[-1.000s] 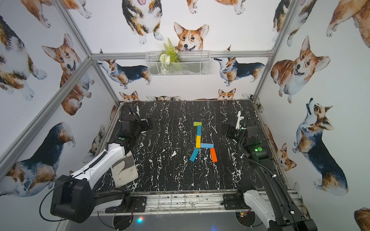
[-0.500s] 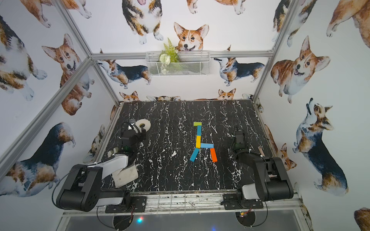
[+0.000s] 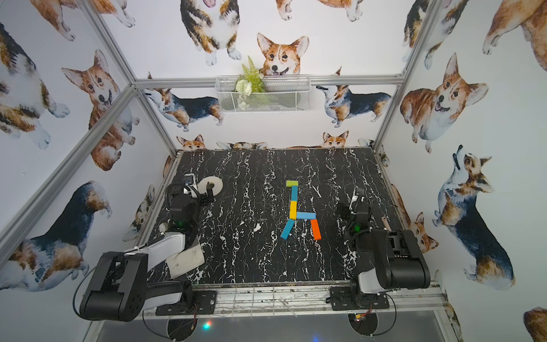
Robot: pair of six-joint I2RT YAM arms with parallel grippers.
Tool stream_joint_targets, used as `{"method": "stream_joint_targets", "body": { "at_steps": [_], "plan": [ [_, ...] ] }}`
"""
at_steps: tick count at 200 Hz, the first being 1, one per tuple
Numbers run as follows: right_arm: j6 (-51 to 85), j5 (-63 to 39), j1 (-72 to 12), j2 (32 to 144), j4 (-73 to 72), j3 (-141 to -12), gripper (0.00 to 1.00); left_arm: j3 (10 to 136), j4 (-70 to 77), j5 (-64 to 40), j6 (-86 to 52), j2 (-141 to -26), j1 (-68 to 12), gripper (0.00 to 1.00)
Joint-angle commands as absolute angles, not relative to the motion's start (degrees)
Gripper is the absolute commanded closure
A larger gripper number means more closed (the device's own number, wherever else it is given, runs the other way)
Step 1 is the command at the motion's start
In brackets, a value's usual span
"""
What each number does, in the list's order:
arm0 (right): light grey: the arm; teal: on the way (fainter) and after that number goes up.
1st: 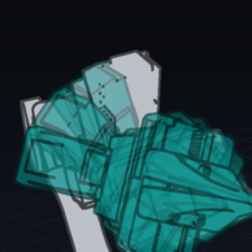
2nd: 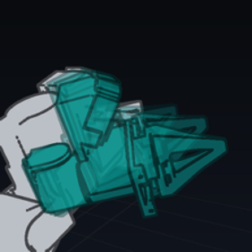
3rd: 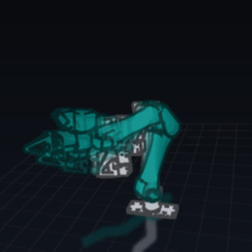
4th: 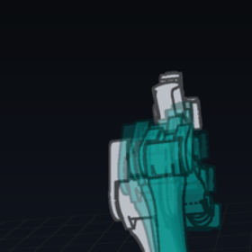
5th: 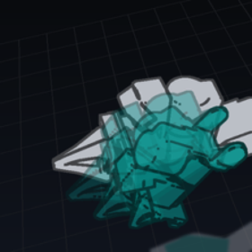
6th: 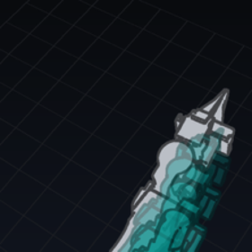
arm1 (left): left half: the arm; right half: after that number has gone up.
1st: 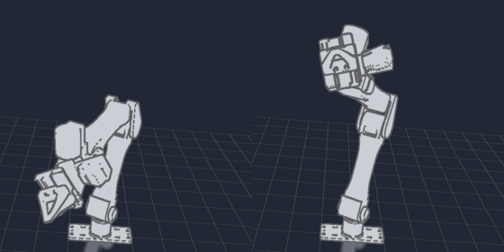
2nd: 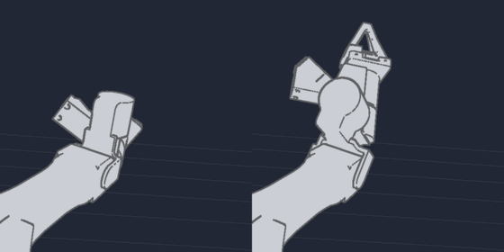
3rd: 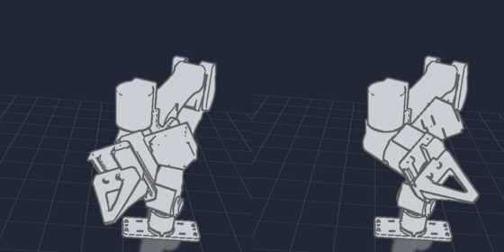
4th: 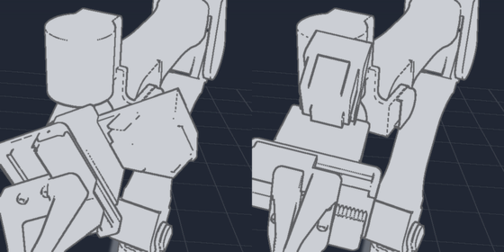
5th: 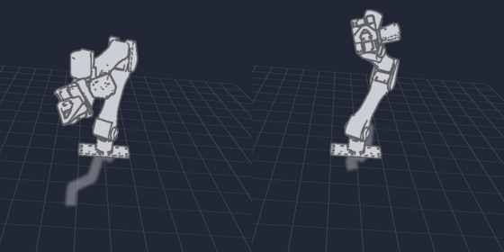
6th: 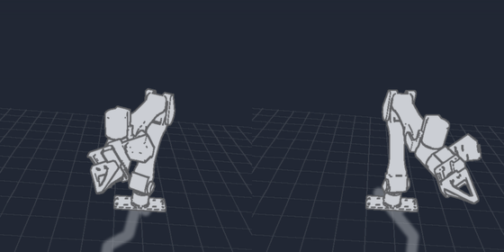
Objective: Assemble a giraffe with building blocks
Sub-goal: Reset both arms
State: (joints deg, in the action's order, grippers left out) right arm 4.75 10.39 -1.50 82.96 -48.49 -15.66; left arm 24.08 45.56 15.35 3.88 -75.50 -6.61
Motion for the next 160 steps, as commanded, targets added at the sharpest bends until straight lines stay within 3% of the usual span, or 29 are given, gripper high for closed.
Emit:
{"method": "stream_joint_targets", "body": {
  "at_steps": [1,29,61,75,160],
  "plan": [
    [5.45,9.54,-1.48,81.7,-50.29,-16.13,0.01,26.8,37.08,12.25,2.93,-75.92,-6.14,0.0],
    [5.28,10.04,-1.49,82.63,-54.68,-14.68,0.01,25.83,37.52,6.27,2.34,-79.7,-5.44,0.0],
    [5.34,9.97,-1.48,82.35,-55.87,-13.8,0.01,19.52,59.27,8.1,2.43,-90.62,-5.41,0.0],
    [5.33,10.09,-1.49,82.35,-55.52,-13.9,0.01,21.56,52.88,2.72,3.48,-89.48,-4.99,0.0],
    [5.97,13.11,-1.86,82.93,-48.71,-17.99,0.01,22.33,51.87,1.05,2.11,-89.65,-3.41,0.0]
  ]
}}
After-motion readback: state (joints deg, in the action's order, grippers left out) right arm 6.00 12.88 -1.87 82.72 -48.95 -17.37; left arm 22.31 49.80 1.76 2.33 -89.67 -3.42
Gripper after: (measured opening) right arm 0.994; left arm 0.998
